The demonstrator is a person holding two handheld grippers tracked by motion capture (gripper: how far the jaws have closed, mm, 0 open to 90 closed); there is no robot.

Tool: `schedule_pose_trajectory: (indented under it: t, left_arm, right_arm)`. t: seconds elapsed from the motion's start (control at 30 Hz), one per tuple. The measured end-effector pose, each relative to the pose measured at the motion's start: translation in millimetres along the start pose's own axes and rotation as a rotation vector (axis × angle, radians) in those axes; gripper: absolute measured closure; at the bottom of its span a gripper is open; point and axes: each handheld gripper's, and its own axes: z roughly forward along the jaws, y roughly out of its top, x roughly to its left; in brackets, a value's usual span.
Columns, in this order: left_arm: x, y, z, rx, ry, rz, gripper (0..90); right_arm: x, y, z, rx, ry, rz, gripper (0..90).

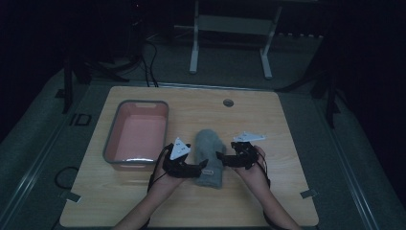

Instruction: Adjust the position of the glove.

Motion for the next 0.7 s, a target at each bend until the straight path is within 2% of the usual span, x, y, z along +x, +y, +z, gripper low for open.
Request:
schedule_pose_trajectory:
  t: [0.07,0.1,0.17,0.27,0.37,0.43,0.53,0.6,0.7]
  left_arm:
    - [-0.5,-1.3,8.7,0.025,0.027,-0.004,15.5]
    - [-0.2,-1.9,12.5,0.036,0.034,-0.007,15.6]
    - [1.0,-2.9,19.2,0.061,0.044,-0.029,15.6]
    - [2.2,-3.8,26.7,0.104,0.055,-0.031,15.7]
    - [7.6,-5.3,31.5,0.138,0.036,-0.066,15.7]
    - [12.7,-6.7,34.7,0.149,0.013,-0.109,15.6]
    - [15.9,-8.2,40.8,0.175,-0.001,-0.116,15.6]
    - [18.7,-9.9,45.9,0.195,-0.015,-0.133,16.0]
    - [20.6,-13.4,53.9,0.223,-0.035,-0.136,21.1]
  right_arm:
    - [1.8,-4.6,4.8,0.003,-0.001,0.008,33.8]
    - [2.2,-6.6,7.4,0.005,-0.002,0.017,34.0]
    - [0.5,-10.6,15.3,0.043,0.03,0.042,38.1]
    - [-2.3,-16.6,23.2,0.078,0.042,0.053,44.2]
    - [-10.3,-20.7,25.9,0.108,0.062,0.085,45.5]
    - [-16.1,-23.1,25.1,0.12,0.068,0.107,44.2]
    - [-20.2,-25.1,27.6,0.147,0.105,0.138,44.1]
    - [-19.9,-24.3,29.8,0.161,0.114,0.132,43.0]
    - [-20.1,-23.7,32.6,0.175,0.126,0.131,39.4]
